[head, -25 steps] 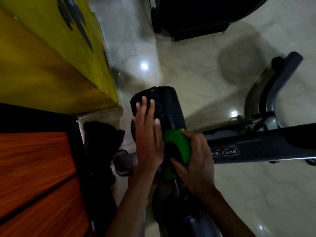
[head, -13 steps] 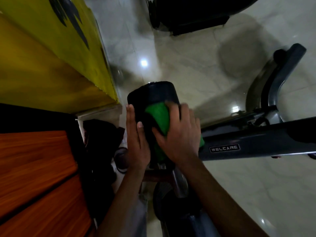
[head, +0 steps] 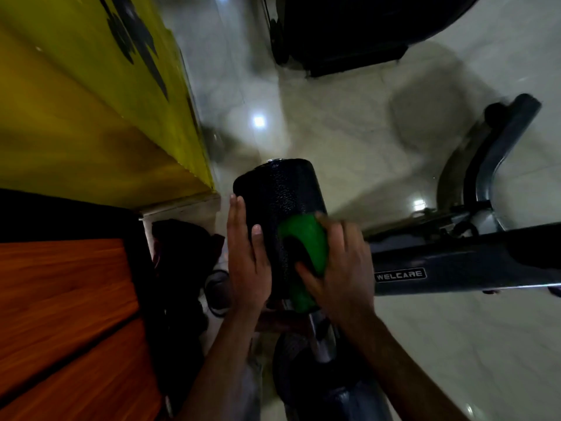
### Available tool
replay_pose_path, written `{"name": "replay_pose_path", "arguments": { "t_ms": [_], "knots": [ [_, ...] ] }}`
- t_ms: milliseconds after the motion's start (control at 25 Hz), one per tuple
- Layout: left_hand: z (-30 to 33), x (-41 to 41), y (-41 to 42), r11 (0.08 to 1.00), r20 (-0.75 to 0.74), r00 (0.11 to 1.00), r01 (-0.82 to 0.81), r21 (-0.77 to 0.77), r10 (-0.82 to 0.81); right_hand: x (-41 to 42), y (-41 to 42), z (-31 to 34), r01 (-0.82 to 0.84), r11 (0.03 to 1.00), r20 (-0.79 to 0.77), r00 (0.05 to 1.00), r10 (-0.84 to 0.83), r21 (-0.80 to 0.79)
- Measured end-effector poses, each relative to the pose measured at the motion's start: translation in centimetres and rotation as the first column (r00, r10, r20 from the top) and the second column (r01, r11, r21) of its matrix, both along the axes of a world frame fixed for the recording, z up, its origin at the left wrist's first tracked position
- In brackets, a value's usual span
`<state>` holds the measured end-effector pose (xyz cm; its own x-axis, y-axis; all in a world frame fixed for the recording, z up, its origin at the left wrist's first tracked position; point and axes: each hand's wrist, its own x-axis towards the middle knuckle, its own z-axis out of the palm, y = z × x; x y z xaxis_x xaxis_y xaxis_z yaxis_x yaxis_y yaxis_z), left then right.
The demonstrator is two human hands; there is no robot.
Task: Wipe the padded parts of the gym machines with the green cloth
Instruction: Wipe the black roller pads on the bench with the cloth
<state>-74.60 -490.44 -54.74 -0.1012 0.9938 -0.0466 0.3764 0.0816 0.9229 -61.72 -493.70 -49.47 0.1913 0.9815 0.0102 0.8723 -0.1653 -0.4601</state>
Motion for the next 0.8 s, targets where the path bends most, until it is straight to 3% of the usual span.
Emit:
{"name": "replay_pose_path", "arguments": {
  "t_ms": [240, 320, 520, 680, 800],
  "knots": [
    [1.7, 3.2, 1.7, 0.998, -0.211, 0.976, 0.067, 0.021, -0.061, 1.5, -3.7, 0.7, 0.093, 0.995, -0.265, 0.959, -0.095, -0.021],
    [0.7, 2.6, 1.6, 0.996, -0.185, 0.98, 0.083, 0.028, -0.077, 1.1, -2.7, 0.7, 0.103, 0.995, -0.286, 0.953, -0.099, -0.001],
    [-0.8, 1.0, 1.3, 0.995, 0.014, 0.996, 0.086, 0.052, -0.086, -1.1, 1.2, 0.6, 0.014, 0.999, 0.065, 0.998, -0.016, 0.038],
    [-1.2, 1.1, 1.3, 0.997, 0.015, 0.998, 0.065, 0.052, -0.066, -1.7, 8.9, 0.4, 0.032, 0.996, 0.105, 0.994, -0.04, 0.078],
    [-1.0, 1.1, 1.2, 0.997, 0.01, 0.997, 0.071, 0.029, -0.071, -1.6, 13.5, 0.4, -0.009, 0.999, 0.126, 0.992, 0.014, -0.037]
  ]
}}
